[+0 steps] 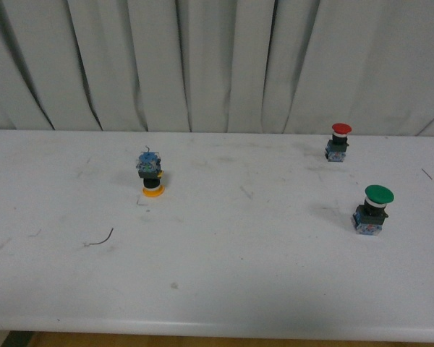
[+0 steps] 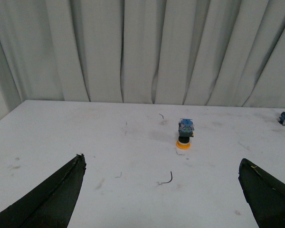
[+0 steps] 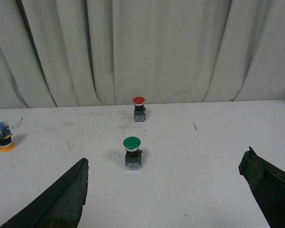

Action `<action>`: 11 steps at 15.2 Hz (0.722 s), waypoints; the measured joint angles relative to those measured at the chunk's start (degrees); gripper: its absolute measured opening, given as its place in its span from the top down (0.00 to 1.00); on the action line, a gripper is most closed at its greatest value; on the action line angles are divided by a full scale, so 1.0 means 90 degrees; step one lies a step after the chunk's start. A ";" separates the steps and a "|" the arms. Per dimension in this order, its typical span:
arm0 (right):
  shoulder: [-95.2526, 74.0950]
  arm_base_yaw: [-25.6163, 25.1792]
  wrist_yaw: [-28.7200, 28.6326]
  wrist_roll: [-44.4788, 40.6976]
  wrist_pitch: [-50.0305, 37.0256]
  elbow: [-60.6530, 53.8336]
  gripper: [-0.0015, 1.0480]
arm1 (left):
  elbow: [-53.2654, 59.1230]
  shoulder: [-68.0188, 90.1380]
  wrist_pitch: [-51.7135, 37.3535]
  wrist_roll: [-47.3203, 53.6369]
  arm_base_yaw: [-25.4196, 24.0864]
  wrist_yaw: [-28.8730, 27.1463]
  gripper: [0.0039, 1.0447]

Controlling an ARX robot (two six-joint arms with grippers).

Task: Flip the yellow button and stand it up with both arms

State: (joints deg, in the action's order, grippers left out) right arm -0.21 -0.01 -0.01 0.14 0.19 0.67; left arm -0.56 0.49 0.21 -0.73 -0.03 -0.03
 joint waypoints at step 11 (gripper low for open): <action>0.0000 0.0000 0.0000 0.0000 0.0000 0.0000 0.06 | 0.0000 0.0000 0.0000 0.0000 0.0000 0.0000 0.06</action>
State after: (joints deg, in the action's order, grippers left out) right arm -0.21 -0.01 -0.01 0.14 0.19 0.67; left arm -0.56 0.49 0.21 -0.73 -0.03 -0.03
